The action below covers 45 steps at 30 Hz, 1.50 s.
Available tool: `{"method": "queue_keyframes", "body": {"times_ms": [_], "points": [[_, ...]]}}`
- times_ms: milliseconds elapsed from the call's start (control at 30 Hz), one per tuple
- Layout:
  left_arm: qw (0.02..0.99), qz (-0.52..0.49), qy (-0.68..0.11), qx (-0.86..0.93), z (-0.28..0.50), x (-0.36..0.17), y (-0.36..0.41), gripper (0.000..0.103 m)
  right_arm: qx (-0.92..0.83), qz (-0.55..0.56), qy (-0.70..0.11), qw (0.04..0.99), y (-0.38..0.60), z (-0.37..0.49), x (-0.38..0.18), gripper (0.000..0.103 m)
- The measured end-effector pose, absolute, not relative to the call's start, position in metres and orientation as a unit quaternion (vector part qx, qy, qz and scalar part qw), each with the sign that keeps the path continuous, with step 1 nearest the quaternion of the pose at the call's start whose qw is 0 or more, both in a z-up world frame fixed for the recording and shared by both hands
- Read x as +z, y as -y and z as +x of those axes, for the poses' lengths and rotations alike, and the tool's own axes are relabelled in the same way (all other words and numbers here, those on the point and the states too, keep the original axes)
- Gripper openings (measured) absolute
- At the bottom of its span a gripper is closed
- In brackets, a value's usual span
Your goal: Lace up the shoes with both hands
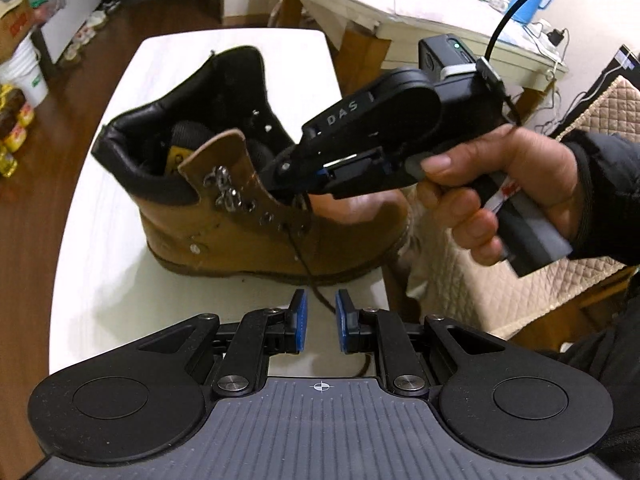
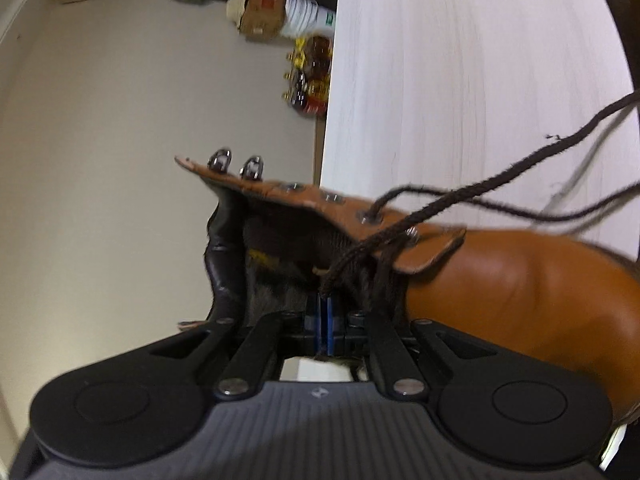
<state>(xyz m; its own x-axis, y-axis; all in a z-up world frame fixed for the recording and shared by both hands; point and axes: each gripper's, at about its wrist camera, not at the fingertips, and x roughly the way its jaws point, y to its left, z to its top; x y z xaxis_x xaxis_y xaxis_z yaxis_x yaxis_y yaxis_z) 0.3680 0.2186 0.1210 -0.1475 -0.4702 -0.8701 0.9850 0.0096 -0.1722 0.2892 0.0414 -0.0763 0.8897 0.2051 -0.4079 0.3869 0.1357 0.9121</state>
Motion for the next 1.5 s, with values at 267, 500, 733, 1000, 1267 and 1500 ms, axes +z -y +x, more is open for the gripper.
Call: {"method": "queue_keyframes", "body": {"times_ms": [267, 500, 733, 1000, 1267, 1500], "points": [[0.619, 0.337, -0.371, -0.605, 0.359, 0.110, -0.196, 0.015, -0.036, 0.665, -0.290, 0.687, -0.028, 0.300, -0.078, 0.004], [0.612, 0.348, -0.358, -0.613, 0.344, 0.109, -0.192, 0.016, -0.021, 0.682, -0.296, 0.669, -0.011, 0.291, -0.074, 0.004], [0.607, 0.355, -0.372, -0.606, 0.338, 0.101, -0.197, 0.017, 0.004, 0.684, -0.334, 0.648, 0.005, 0.305, -0.077, 0.004], [0.615, 0.358, -0.382, -0.590, 0.341, 0.100, -0.203, 0.017, 0.009, 0.680, -0.359, 0.639, 0.010, 0.316, -0.080, 0.004], [0.618, 0.353, -0.381, -0.590, 0.339, 0.103, -0.203, 0.017, 0.006, 0.680, -0.365, 0.636, 0.001, 0.320, -0.084, 0.004], [0.635, 0.345, -0.373, -0.582, 0.343, 0.106, -0.202, 0.017, -0.012, 0.661, -0.379, 0.647, -0.004, 0.323, -0.080, 0.004]]}}
